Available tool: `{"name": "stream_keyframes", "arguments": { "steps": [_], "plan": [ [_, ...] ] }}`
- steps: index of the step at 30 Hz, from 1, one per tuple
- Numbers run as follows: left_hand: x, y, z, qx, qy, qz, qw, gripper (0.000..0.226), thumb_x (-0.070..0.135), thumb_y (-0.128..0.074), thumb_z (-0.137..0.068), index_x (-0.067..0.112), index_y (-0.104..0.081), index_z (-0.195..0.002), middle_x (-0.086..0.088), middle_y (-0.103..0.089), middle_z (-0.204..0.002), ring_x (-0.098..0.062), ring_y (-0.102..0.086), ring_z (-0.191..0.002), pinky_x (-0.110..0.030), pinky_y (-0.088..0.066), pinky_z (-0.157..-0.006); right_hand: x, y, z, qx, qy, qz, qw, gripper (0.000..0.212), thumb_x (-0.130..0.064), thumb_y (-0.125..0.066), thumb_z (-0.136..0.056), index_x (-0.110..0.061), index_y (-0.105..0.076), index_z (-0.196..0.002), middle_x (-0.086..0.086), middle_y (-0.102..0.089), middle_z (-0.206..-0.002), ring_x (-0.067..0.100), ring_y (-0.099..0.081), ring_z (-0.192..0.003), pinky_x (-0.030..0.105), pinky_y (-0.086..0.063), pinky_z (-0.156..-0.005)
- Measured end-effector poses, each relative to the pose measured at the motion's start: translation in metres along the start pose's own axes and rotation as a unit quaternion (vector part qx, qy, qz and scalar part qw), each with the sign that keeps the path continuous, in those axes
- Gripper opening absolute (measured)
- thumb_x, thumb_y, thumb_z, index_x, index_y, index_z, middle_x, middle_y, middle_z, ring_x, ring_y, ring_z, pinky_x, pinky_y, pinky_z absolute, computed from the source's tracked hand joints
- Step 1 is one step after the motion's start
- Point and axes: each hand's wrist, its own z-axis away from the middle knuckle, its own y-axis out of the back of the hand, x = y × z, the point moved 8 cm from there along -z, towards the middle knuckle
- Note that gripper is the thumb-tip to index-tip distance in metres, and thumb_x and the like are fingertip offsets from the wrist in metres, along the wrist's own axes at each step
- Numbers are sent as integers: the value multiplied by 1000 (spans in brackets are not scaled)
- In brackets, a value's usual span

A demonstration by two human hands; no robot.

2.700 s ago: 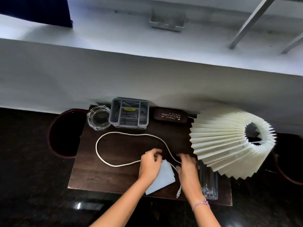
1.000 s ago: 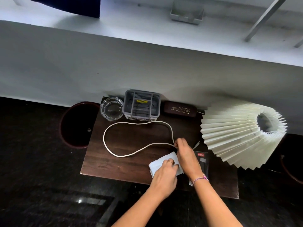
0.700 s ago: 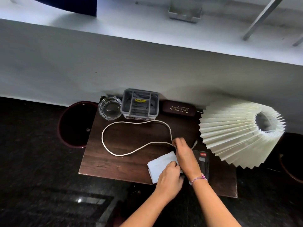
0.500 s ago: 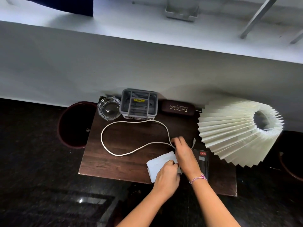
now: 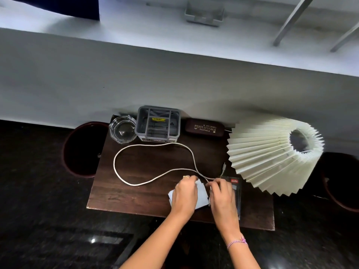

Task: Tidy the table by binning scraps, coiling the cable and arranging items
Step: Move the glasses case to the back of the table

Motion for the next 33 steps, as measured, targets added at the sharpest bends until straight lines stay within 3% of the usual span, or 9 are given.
{"name": "stream_keyframes", "arguments": {
  "steps": [5, 10, 15, 19, 26, 33],
  "plan": [
    [19, 5, -25, -20, -113, -160, 980, 25, 3, -42, -88, 9, -55, -109, -10, -53, -113, -27, -54, -104, -38, -50, -69, -7, 5, 20, 14, -19, 17, 1000, 35, -3, -72, -71, -21, -56, -97, -2, -55, -100, 12, -43, -92, 25, -38, -74],
    [29, -15, -41, -86, -203, -271, 937, 35, -4, -38, -88, 5, -50, -120, -17, -41, -137, -31, -51, -112, -41, -52, -73, 4, 8, 42, 44, -112, 33, 992, 33, -13, -76, -68, -25, -54, -90, -2, -56, -98, 15, -44, -91, 35, -40, -73],
    [27, -22, -50, -105, -218, -315, 918, 27, -9, -43, -85, 1, -57, -106, -17, -52, -123, -32, -54, -104, -41, -51, -67, 20, 11, 53, 76, -208, 66, 973, 36, -21, -78, -66, -18, -53, -91, 3, -54, -97, 22, -47, -85, 39, -37, -69],
    [31, -27, -53, -119, -249, -331, 902, 29, -10, -42, -85, 0, -56, -107, -18, -52, -120, -33, -55, -103, -41, -51, -66, 30, 15, 52, 106, -258, 47, 959, 42, -24, -79, -65, -19, -47, -91, 4, -52, -96, 24, -47, -84, 41, -38, -68],
    [32, -29, -49, -130, -303, -372, 868, 33, -9, -36, -87, -1, -48, -117, -20, -52, -123, -33, -58, -98, -40, -52, -66, 39, 11, 51, 100, -302, 13, 948, 44, -22, -80, -65, -18, -50, -96, 5, -54, -100, 25, -49, -89, 40, -36, -71],
    [38, -34, -53, -150, -338, -394, 841, 31, -12, -39, -86, -4, -52, -114, -22, -54, -119, -36, -62, -97, -43, -52, -71, 41, 12, 50, 104, -307, 5, 946, 40, -23, -78, -68, -18, -53, -100, 4, -56, -102, 25, -52, -92, 40, -36, -74]
  ]
}}
